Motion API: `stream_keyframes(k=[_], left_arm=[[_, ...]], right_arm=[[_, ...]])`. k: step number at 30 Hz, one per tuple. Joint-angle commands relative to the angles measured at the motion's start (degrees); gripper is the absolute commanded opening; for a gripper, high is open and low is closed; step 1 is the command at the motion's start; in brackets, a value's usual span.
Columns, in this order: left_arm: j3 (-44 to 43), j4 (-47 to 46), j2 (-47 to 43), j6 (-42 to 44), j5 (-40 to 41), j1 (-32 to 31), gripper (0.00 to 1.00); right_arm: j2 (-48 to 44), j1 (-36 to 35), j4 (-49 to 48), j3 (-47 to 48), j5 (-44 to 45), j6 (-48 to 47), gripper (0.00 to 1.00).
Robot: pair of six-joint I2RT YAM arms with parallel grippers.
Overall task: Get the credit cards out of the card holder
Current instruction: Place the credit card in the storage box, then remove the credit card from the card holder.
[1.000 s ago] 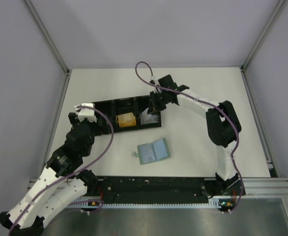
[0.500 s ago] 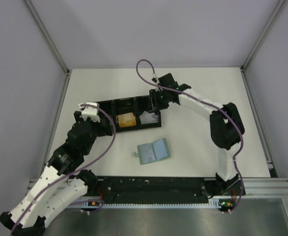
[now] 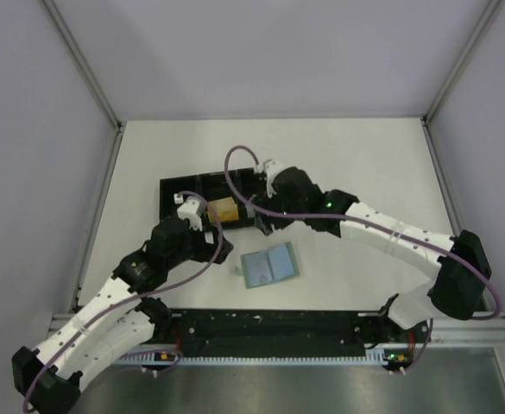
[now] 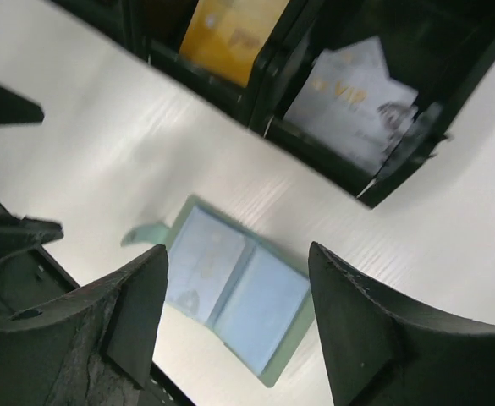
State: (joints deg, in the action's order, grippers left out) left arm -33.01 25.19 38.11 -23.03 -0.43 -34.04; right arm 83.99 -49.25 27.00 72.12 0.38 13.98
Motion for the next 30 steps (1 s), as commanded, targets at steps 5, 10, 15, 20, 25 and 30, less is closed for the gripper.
stream_keyframes(k=[5, 10, 15, 20, 25, 30], left_arm=[[8.7, -10.4, 4.7, -8.7, -9.6, -0.5, 0.91], [11.0, -14.6, 9.5, -10.0, -11.5, -1.0, 0.85], [10.3, -16.1, 15.9, -10.4, -13.9, -1.6, 0.79], [11.3, -18.7, 18.7, -11.0, -13.5, -1.9, 0.58], [13.1, -20.4, 19.0, -12.0, -13.9, -2.2, 0.19], [14.5, -21.7, 19.0, -12.9, -14.3, -2.3, 0.0]], right_arm=[[-1.7, -13.2, -14.2, -16.8, 7.9, 1.9, 0.78], [1.8, -17.3, -20.8, -20.6, 11.1, 3.1, 0.82], [6.2, -19.6, -22.3, -20.6, 13.8, 3.1, 0.82], [7.9, -20.3, -21.8, -20.5, 13.7, 3.2, 0.82], [8.5, -20.4, -20.1, -20.8, 13.8, 3.0, 0.82], [9.4, -20.3, -19.2, -20.4, 12.7, 2.5, 0.81]])
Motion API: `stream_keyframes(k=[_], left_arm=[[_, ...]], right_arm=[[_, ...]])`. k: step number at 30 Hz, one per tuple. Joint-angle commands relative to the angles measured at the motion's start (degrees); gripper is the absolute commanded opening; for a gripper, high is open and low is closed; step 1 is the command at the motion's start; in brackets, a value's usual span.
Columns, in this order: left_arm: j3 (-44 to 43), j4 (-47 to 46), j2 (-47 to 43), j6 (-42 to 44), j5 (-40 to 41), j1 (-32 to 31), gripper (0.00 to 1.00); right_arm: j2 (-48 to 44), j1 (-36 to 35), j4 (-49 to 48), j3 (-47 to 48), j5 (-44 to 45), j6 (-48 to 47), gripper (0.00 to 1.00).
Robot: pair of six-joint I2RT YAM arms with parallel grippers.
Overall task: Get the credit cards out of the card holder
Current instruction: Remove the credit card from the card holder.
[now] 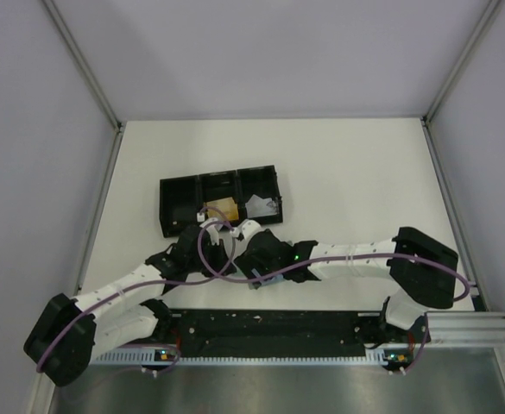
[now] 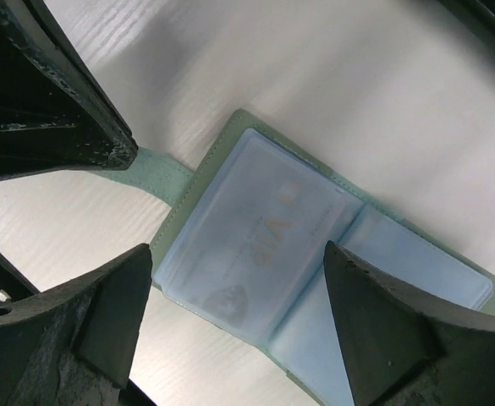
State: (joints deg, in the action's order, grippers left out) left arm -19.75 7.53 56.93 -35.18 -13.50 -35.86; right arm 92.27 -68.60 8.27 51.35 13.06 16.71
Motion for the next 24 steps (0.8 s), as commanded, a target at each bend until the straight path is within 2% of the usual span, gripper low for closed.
stream_keyframes(k=[1, 6, 8, 15, 20, 24], left_arm=[[1.4, -4.1, 0.1, -0.9, -1.3, -0.5, 0.0], [2.1, -3.7, -1.2, -1.4, 0.1, -0.7, 0.0], [2.3, -3.1, -2.0, -1.6, 0.9, -0.8, 0.0], [2.0, -1.2, -2.2, -0.8, 2.2, -0.7, 0.0], [1.7, 1.0, -3.3, -0.2, 3.6, -0.7, 0.0], [1.6, 2.5, -4.6, 0.0, 4.5, -0.6, 0.0]], right_arm=[[1.5, -1.0, 0.0, 0.6, -0.1, -0.3, 0.81], [3.0, -0.9, 2.9, 1.9, 0.7, -0.8, 0.79], [2.7, -0.9, 3.9, 1.8, 2.0, -1.1, 0.76], [2.1, -0.8, 4.6, 1.3, 2.8, -1.6, 0.54], [1.2, 0.3, 4.7, 0.5, 3.8, -1.0, 0.31], [-0.2, 1.4, 5.4, -0.5, 6.2, -0.8, 0.27]])
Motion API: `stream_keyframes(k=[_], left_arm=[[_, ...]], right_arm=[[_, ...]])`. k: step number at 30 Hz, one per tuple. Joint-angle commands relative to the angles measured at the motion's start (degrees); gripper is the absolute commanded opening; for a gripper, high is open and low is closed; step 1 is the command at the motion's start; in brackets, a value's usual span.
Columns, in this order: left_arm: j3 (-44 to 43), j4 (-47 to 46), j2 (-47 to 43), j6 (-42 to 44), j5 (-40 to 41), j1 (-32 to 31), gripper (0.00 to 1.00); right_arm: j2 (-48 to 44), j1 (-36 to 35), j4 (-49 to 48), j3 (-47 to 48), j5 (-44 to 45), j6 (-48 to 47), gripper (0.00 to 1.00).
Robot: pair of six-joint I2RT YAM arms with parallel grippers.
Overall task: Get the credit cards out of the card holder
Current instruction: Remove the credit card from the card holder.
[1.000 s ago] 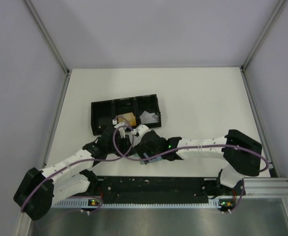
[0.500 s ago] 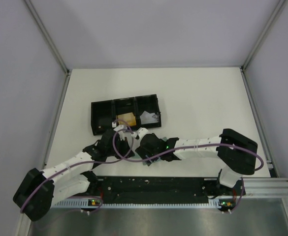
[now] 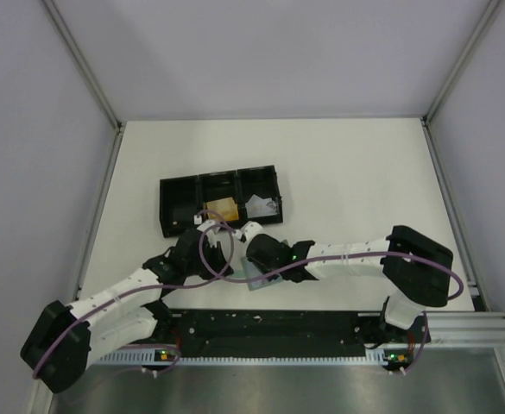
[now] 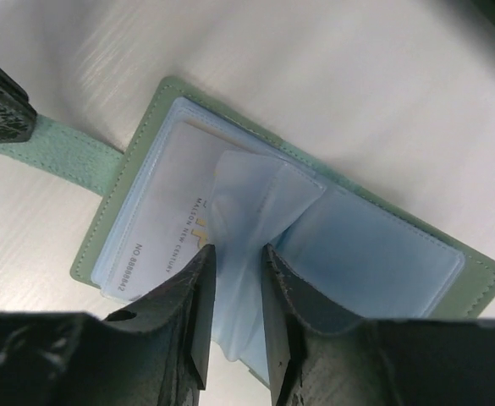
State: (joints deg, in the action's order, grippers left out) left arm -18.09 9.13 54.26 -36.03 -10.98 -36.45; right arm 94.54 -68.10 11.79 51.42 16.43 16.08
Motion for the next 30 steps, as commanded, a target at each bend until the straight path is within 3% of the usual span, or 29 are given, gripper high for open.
stream_keyframes(k=[1, 4, 10, 15, 18, 22, 28, 30], left_arm=[[0.0, 1.1, -2.2, 0.9, 2.1, 0.0, 0.0], [-0.1, 1.7, -2.8, 0.9, 2.4, 0.0, 0.0], [-0.2, 3.0, -3.8, 1.0, 2.7, -0.1, 0.0], [-0.3, 2.9, -4.2, 0.7, 2.1, -0.1, 0.0], [-0.4, 2.8, -4.1, 0.5, 1.7, -0.1, 0.0], [-0.5, 2.7, -3.8, 0.4, 1.7, -0.1, 0.0], [-0.7, 2.3, -3.7, 0.3, 1.1, -0.1, 0.0], [-0.6, 2.3, -3.9, 0.2, 1.1, -0.1, 0.0]], right_arm=[[-2.7, 1.1, 2.0, -0.7, 3.3, -0.1, 0.24], [-4.4, 2.1, 2.5, -1.3, 4.8, 0.6, 0.22], [-11.2, 6.1, 5.6, -3.8, 12.5, 2.6, 0.41], [-17.0, 10.8, 9.8, -5.1, 16.1, 4.1, 0.44], [-19.9, 10.7, 9.7, -3.7, 9.2, 2.5, 0.44], [-21.3, 7.2, 0.1, -3.6, -6.1, -2.7, 0.43], [-11.4, 1.7, -1.4, 1.0, -6.9, -7.8, 0.47], [-8.3, 0.6, -2.3, 2.1, -7.4, -9.5, 0.52]])
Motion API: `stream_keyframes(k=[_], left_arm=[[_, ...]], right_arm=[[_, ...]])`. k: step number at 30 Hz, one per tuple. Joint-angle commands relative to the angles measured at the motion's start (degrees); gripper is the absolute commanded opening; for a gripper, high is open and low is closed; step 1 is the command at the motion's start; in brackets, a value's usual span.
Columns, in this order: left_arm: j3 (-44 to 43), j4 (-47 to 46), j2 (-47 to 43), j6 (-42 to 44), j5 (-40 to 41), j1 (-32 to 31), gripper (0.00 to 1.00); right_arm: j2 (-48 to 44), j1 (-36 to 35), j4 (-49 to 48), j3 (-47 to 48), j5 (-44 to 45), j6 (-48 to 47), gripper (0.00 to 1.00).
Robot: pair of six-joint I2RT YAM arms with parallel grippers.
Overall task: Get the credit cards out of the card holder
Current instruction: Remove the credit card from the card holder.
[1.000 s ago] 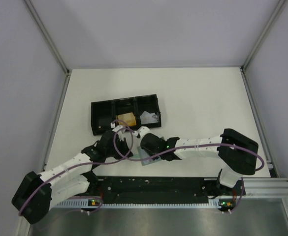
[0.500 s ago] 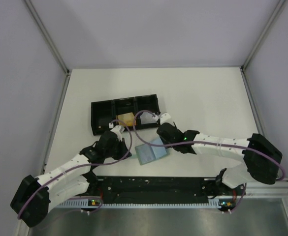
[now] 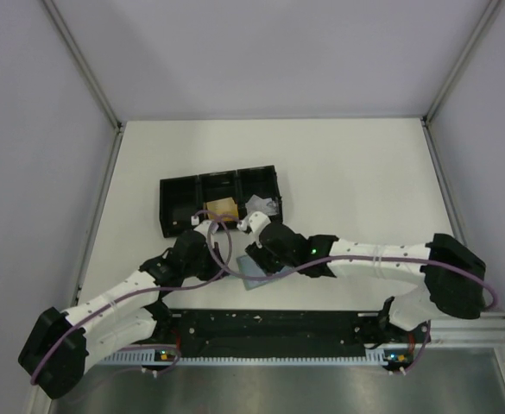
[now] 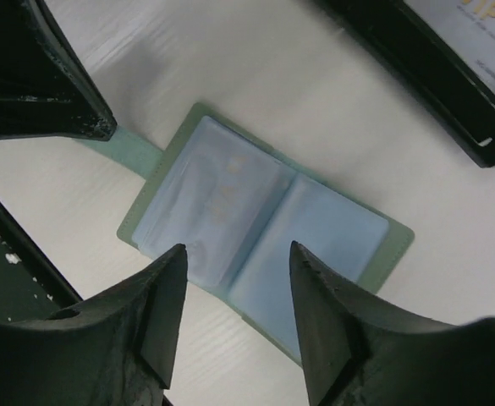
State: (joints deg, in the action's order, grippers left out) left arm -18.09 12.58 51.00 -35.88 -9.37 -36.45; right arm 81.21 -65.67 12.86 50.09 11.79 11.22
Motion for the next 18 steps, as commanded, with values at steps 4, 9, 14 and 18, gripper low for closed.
stream_keyframes(k=[4, 9, 14, 18], left_arm=[[-0.6, -1.2, -0.5, 0.2, -0.4, -0.2, 0.0], [-0.5, -1.3, -0.3, 0.0, -0.5, -0.1, 0.0], [-0.5, -1.4, -0.1, 0.1, -0.5, -0.1, 0.0], [-0.5, -1.2, -0.4, 0.2, -0.4, -0.1, 0.0]], right_arm=[[8.5, -3.0, -4.6, 4.8, -2.7, -6.2, 0.59], [12.4, -3.6, -4.9, 5.6, -4.0, -7.3, 0.6], [14.2, -3.9, -5.3, 5.9, -4.0, -7.4, 0.61], [15.5, -3.9, -4.9, 5.9, -1.8, -7.5, 0.63]])
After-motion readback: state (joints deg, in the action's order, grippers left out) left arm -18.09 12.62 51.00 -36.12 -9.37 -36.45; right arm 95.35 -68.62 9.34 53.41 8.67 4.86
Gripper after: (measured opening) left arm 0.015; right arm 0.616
